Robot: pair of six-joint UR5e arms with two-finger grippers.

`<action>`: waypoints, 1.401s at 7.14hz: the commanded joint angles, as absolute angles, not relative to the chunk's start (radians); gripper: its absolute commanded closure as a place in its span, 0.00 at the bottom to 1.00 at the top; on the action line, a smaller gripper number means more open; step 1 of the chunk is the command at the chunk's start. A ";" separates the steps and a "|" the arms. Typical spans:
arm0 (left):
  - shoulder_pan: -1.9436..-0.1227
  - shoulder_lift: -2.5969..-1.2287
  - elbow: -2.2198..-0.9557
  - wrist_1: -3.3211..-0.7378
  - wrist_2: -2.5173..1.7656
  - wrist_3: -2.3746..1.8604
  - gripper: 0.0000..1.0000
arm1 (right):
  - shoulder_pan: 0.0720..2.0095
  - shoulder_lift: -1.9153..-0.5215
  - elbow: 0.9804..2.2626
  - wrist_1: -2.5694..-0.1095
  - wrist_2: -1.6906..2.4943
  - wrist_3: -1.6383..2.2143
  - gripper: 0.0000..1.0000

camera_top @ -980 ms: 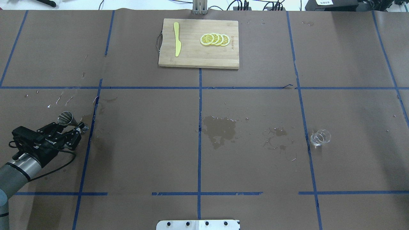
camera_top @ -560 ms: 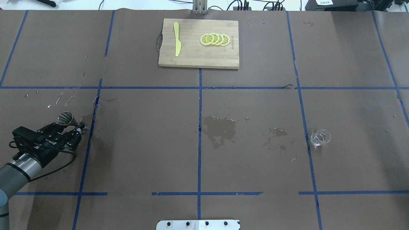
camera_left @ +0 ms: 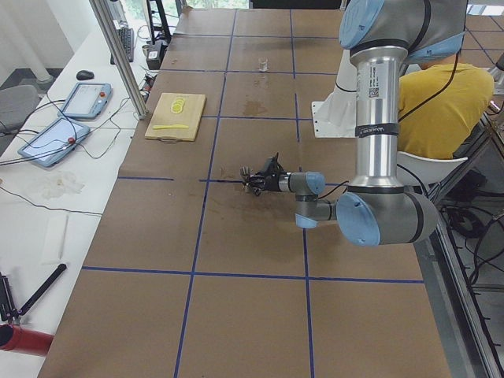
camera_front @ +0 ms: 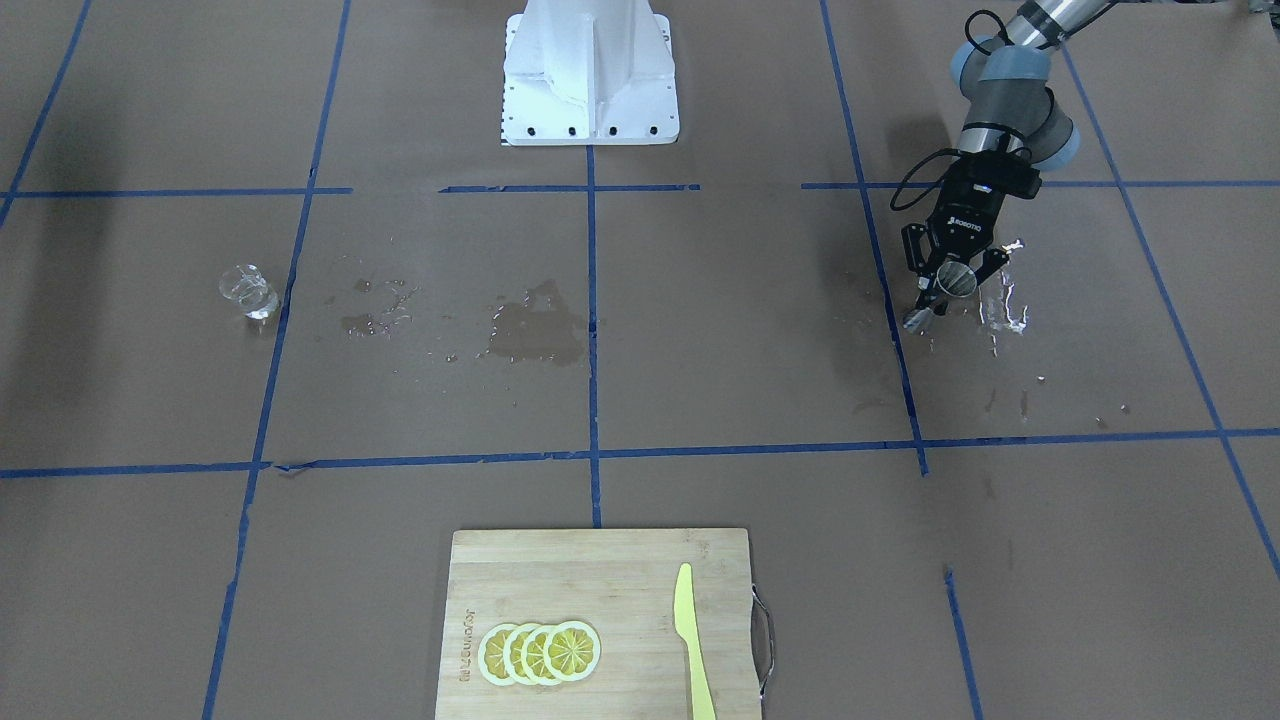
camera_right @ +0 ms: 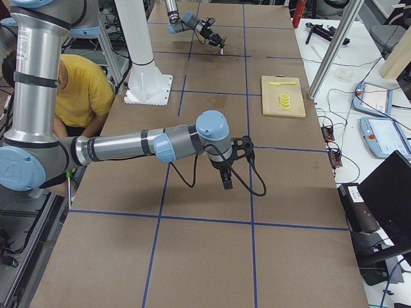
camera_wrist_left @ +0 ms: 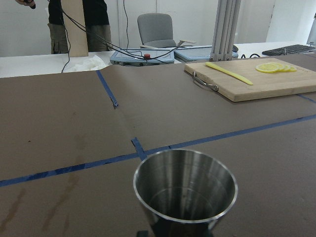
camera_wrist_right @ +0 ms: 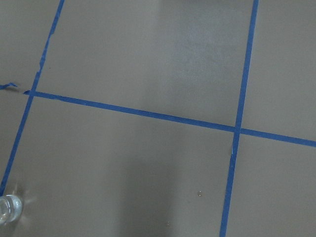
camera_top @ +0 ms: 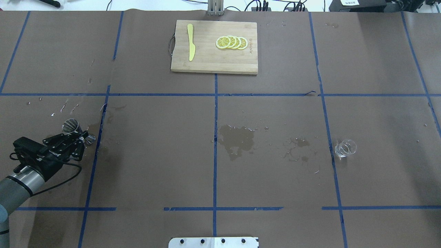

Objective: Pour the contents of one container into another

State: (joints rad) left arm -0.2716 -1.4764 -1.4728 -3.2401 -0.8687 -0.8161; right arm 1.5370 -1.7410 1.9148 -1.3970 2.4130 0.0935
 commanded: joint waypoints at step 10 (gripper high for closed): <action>-0.395 -1.518 -1.539 -3.433 -1.321 -0.401 1.00 | 1.546 -1.738 1.907 -1.397 2.411 0.095 0.00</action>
